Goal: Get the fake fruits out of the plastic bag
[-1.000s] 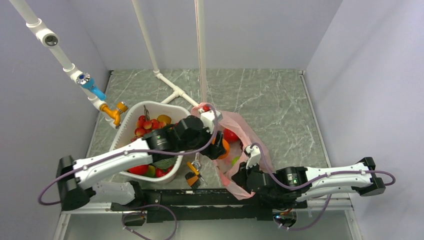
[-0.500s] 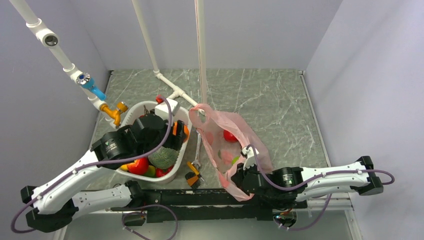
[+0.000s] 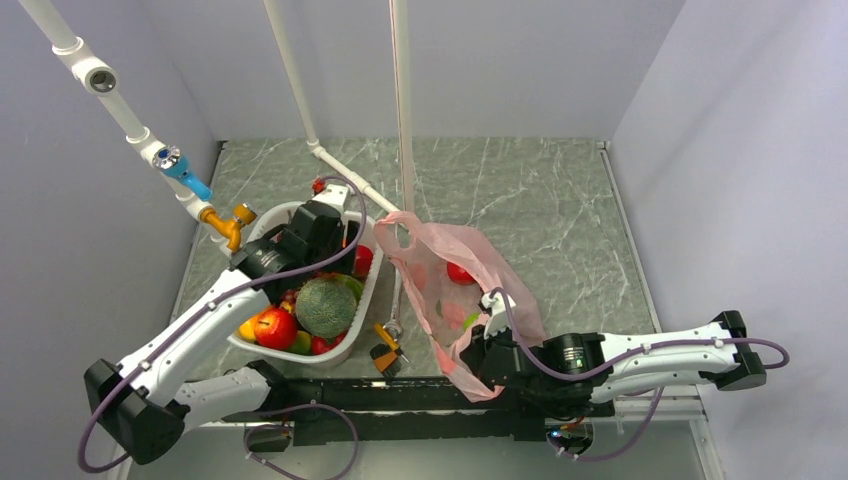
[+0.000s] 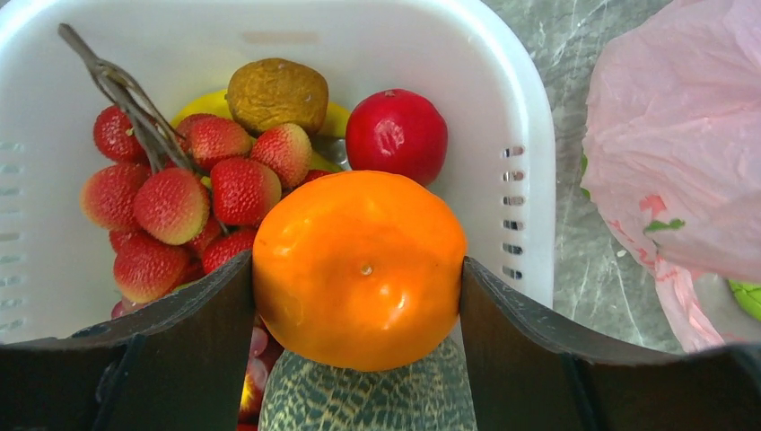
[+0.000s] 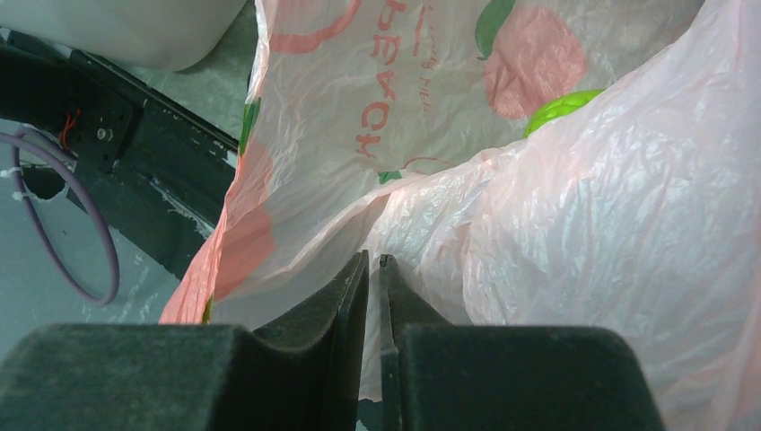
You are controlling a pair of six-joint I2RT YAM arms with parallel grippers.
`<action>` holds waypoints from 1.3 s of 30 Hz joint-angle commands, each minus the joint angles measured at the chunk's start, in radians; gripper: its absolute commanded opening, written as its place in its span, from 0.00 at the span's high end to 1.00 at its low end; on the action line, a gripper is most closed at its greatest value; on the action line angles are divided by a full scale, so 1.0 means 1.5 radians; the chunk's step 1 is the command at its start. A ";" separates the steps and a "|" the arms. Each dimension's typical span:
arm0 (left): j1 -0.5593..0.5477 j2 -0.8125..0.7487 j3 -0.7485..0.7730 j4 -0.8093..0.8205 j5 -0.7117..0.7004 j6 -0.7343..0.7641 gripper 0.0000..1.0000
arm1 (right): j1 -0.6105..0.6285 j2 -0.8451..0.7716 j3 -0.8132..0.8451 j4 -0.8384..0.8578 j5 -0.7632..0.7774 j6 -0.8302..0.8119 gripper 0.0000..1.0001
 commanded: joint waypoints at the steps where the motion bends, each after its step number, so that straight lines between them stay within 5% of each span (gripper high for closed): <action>1: 0.016 0.025 -0.003 0.071 0.023 0.016 0.54 | 0.002 -0.014 0.022 0.003 0.015 0.006 0.88; 5: 0.022 0.043 0.001 0.047 0.022 0.008 0.16 | 0.003 -0.017 0.021 0.000 0.013 0.007 0.88; 9: 0.025 0.015 -0.013 0.034 0.019 -0.002 0.01 | 0.002 -0.015 0.020 -0.001 0.015 0.008 0.87; 14: 0.026 -0.033 0.015 -0.003 0.052 0.001 0.01 | 0.002 -0.007 0.022 0.007 0.014 -0.001 0.87; 20: 0.027 -0.101 0.033 0.013 0.224 -0.018 0.01 | 0.002 0.006 0.028 0.003 0.008 -0.007 0.87; 24: 0.027 -0.127 0.002 0.084 0.381 -0.056 0.01 | 0.001 0.006 0.026 -0.021 -0.016 0.006 0.87; 28: 0.008 -0.152 -0.127 0.268 0.524 -0.154 0.01 | 0.003 -0.010 0.019 -0.051 -0.040 0.034 0.80; 34: -0.148 -0.136 -0.197 0.428 0.478 -0.198 0.01 | 0.003 -0.053 0.054 -0.068 -0.030 0.027 0.67; 39: -0.239 -0.084 -0.187 0.479 0.422 -0.198 0.01 | 0.003 -0.060 0.093 -0.058 -0.007 -0.010 0.44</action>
